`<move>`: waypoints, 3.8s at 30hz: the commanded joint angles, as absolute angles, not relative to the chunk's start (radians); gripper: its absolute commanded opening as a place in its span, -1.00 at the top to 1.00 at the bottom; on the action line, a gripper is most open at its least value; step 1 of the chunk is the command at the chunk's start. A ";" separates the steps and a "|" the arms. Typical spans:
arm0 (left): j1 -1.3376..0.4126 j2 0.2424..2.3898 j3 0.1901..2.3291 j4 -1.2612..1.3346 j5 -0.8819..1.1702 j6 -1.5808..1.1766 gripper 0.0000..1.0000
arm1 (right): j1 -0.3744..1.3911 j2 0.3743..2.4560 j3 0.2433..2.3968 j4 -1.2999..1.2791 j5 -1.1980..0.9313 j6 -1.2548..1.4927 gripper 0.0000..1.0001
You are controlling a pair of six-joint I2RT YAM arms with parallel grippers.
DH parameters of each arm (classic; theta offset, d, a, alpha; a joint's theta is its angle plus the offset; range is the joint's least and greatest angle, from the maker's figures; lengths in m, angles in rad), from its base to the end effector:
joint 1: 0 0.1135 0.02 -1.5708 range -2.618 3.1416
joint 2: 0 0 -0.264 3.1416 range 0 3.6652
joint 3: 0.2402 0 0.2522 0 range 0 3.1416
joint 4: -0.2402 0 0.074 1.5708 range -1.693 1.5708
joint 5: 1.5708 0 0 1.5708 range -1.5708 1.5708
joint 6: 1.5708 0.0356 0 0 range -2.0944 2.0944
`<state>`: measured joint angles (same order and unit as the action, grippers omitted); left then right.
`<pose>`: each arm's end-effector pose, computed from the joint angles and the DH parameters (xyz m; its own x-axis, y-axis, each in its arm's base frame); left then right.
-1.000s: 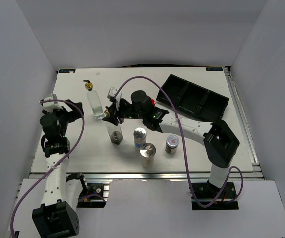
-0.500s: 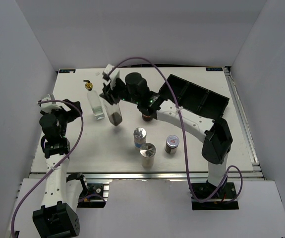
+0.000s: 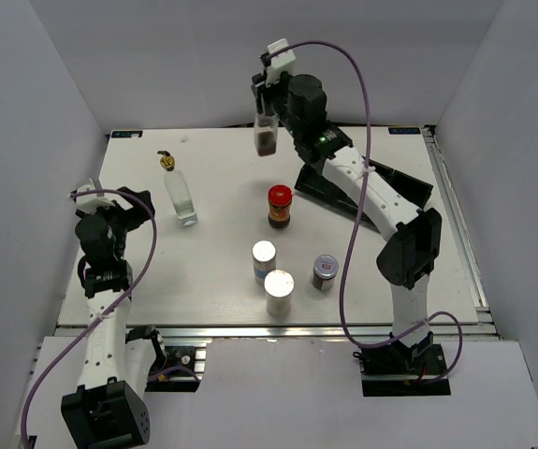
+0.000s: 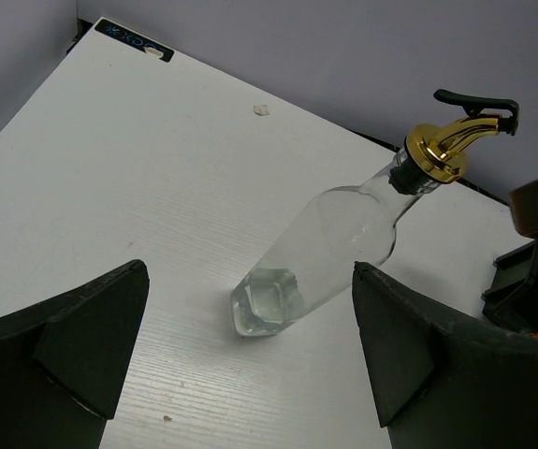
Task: Organize the condiment bottles
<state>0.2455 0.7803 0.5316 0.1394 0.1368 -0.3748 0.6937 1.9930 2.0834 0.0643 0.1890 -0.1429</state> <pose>0.1886 0.0422 0.2852 -0.0585 -0.3885 -0.9196 -0.1404 0.9152 -0.3777 0.3690 0.2982 0.4530 0.1864 -0.0269 -0.9821 -0.4634 0.8790 -0.1121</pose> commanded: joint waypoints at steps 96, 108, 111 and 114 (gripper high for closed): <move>0.017 1.014 0.704 0.117 0.089 -0.192 -0.96 | 0.304 1.484 1.395 0.066 0.457 0.202 -0.79; -0.034 1.202 0.877 0.173 -0.035 -0.146 -0.94 | 0.204 1.128 1.054 0.158 0.167 0.270 -0.79; -0.052 1.242 0.879 0.218 -0.008 -0.135 -0.91 | 0.203 1.054 0.993 0.163 0.238 0.281 -0.79; -0.077 1.291 0.902 0.227 -0.044 -0.111 -0.84 | 0.199 0.987 0.950 0.163 0.298 0.287 -0.79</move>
<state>-0.0528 1.2568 0.8562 0.2008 -0.0082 -0.1463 0.2085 1.0451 0.9760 0.1013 0.2558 0.2630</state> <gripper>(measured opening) 0.933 0.895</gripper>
